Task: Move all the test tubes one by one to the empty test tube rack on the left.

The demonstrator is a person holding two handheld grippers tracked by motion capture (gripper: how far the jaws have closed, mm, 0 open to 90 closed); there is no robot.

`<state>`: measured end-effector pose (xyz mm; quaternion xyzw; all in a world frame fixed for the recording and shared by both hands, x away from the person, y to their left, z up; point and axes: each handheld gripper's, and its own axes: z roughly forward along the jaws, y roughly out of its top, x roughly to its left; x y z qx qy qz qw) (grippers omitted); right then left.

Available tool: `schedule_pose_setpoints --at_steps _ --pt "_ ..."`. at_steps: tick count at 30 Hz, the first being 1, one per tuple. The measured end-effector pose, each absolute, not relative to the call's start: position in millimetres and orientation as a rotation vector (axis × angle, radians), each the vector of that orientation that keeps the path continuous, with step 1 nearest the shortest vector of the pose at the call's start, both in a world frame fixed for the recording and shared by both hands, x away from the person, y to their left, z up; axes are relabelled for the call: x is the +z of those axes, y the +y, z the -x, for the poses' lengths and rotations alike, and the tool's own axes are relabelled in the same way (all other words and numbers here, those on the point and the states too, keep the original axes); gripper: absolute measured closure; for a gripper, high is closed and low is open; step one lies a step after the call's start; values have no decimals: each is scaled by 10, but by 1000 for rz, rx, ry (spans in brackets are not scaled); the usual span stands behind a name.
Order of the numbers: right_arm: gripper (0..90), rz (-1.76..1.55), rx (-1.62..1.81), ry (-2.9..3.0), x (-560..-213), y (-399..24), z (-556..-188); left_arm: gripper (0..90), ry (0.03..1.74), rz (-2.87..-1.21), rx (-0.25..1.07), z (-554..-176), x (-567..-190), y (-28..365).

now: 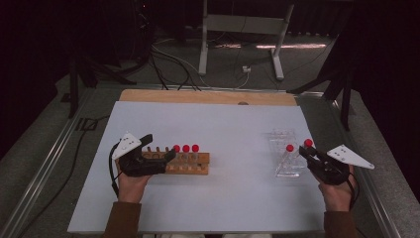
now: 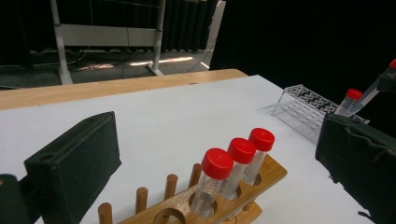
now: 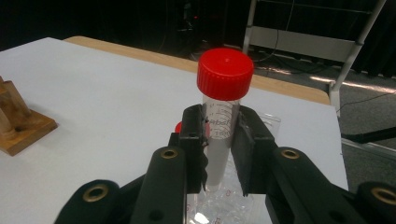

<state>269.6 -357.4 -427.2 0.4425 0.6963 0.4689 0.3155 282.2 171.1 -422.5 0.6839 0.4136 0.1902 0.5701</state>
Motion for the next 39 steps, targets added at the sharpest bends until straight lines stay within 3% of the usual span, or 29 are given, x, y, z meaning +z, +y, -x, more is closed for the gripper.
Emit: schedule_pose_setpoints --at_steps 39 --pt "745 -1064 1370 1981 -4138 -3240 -2628 7 959 -1598 464 -2784 -4158 1621"
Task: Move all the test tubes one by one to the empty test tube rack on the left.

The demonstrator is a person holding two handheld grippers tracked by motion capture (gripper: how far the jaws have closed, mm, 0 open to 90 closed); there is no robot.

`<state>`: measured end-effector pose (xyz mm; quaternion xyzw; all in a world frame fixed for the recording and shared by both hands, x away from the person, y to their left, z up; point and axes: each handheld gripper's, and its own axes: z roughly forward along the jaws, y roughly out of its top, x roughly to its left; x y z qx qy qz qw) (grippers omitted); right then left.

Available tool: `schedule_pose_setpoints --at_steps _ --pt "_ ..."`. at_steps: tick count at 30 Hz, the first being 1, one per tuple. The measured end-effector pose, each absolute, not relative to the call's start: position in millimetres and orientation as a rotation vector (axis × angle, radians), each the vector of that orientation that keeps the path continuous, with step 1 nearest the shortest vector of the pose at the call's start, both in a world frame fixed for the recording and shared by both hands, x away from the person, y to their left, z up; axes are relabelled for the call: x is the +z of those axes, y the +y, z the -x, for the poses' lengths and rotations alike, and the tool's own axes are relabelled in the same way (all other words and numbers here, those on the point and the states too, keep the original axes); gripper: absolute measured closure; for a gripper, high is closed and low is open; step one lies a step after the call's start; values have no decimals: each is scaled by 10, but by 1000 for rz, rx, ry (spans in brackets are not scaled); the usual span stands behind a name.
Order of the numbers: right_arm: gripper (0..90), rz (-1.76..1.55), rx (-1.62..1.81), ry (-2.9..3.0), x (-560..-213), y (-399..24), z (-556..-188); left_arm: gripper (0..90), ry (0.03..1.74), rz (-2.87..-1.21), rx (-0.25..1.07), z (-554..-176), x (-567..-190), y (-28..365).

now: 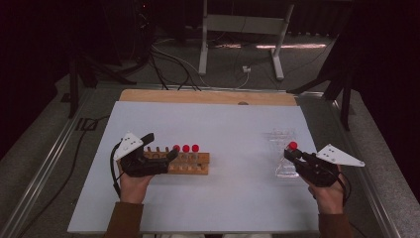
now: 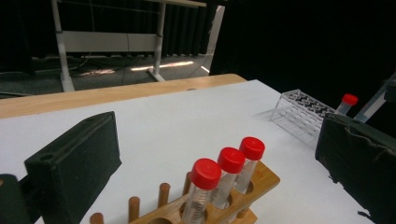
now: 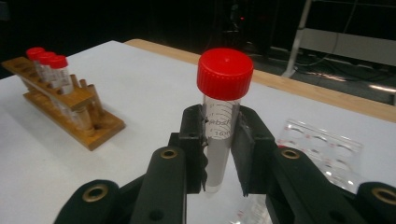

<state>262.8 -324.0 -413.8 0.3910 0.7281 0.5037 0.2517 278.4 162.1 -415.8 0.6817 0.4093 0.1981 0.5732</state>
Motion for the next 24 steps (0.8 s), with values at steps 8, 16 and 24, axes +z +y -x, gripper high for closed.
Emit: schedule_pose_setpoints --at_steps 8,16,24 --pt "745 -1034 1399 2024 -4149 -3056 -2629 7 910 -1647 444 -2763 -4132 1381" --pt "745 -995 1416 2082 -4173 -2848 -2616 7 840 -1678 407 -2740 -4048 1130" --pt "745 -964 1415 2138 -4215 -2664 -2616 12 758 -1724 336 -2761 -4031 771"
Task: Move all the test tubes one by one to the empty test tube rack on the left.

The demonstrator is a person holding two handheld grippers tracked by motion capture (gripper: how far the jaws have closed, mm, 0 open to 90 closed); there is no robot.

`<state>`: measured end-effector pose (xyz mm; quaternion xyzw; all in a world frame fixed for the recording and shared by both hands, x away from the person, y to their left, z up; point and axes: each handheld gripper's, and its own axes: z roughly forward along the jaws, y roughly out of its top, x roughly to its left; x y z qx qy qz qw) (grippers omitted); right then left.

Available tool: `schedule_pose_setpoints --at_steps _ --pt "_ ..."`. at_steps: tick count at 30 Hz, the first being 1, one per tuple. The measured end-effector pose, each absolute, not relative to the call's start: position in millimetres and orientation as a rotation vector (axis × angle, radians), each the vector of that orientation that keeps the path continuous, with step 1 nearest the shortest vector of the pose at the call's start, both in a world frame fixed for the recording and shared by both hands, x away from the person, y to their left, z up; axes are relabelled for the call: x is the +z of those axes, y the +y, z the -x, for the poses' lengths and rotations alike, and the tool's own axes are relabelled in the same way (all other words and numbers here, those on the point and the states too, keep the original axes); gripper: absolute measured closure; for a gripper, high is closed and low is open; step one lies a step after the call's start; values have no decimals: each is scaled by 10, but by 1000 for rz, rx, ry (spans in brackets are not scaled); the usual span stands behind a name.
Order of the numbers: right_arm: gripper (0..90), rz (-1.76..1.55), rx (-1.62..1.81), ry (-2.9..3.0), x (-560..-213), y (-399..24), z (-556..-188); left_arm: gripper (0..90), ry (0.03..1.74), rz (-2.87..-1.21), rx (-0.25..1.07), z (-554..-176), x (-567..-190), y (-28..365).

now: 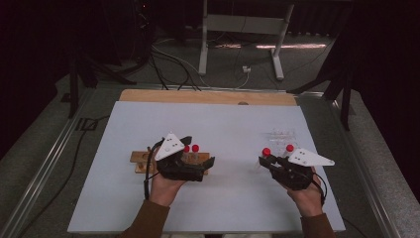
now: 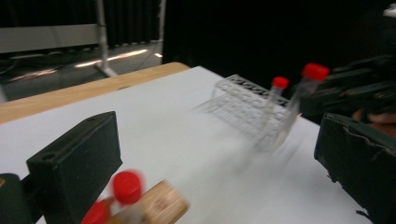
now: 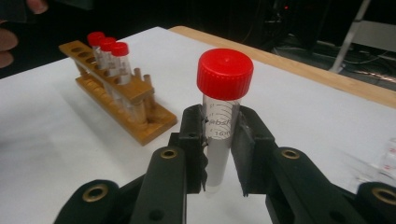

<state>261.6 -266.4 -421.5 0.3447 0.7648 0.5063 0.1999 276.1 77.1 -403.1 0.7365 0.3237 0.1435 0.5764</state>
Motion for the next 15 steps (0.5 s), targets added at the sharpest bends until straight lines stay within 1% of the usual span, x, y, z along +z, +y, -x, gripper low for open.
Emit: schedule_pose_setpoints --at_steps 15 --pt "745 -933 1410 2224 -4299 -2413 -2607 19 673 -1779 242 -2790 -4082 208"
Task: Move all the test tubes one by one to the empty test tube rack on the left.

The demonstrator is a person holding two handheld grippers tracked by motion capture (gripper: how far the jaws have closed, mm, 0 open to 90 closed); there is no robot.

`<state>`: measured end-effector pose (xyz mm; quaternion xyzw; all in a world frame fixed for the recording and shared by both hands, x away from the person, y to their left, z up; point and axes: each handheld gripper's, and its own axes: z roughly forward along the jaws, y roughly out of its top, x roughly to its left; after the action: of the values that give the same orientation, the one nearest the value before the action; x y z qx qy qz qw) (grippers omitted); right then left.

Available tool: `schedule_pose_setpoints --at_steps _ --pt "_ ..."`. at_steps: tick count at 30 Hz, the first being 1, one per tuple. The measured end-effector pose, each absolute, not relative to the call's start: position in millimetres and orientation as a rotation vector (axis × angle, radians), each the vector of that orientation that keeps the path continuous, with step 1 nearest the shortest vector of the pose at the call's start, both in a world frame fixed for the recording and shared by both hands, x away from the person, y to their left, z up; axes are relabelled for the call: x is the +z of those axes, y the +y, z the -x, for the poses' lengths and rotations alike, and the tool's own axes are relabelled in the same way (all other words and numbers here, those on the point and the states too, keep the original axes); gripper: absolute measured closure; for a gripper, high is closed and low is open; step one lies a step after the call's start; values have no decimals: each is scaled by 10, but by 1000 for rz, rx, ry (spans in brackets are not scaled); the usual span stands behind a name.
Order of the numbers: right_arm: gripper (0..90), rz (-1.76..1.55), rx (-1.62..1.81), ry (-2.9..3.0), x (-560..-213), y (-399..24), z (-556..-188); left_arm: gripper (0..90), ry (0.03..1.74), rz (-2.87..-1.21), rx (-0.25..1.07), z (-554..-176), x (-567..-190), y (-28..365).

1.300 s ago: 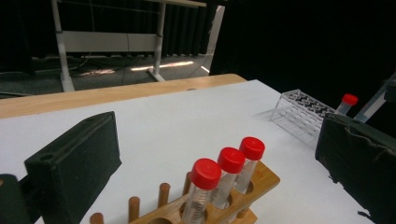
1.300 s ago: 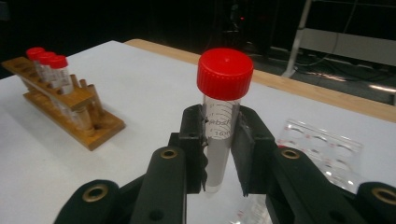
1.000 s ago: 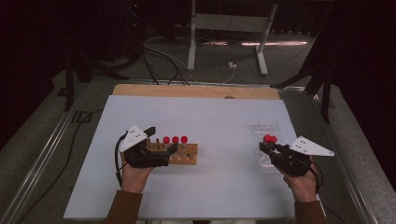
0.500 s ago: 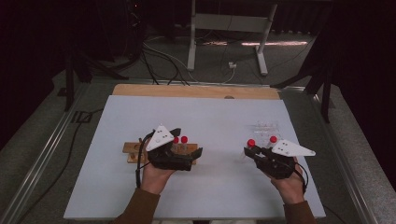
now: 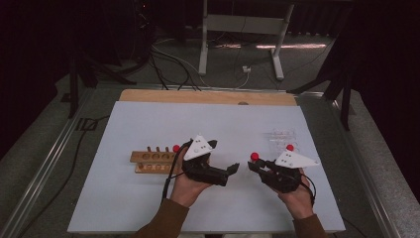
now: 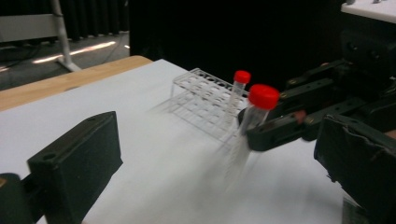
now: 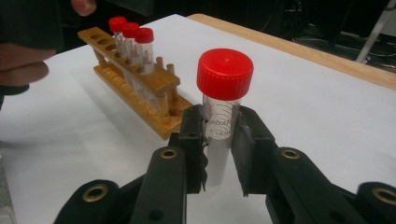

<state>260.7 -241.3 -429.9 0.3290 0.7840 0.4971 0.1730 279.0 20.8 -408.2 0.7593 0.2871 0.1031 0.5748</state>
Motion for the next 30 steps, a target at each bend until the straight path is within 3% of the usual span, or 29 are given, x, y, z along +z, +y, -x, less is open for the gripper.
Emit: schedule_pose_setpoints --at_steps 8,18,26,30 --pt "745 -919 1409 2244 -4318 -2359 -2602 84 663 -1802 219 -2816 -4148 -24" --pt "745 -901 1408 2264 -4329 -2315 -2590 538 605 -1826 174 -2834 -4199 -184" --pt "745 -884 1411 2282 -4339 -2295 -2584 684 588 -1815 151 -2843 -4213 -214" --pt "744 -881 1414 2285 -4345 -2304 -2590 707 586 -1816 168 -2834 -4212 -219"
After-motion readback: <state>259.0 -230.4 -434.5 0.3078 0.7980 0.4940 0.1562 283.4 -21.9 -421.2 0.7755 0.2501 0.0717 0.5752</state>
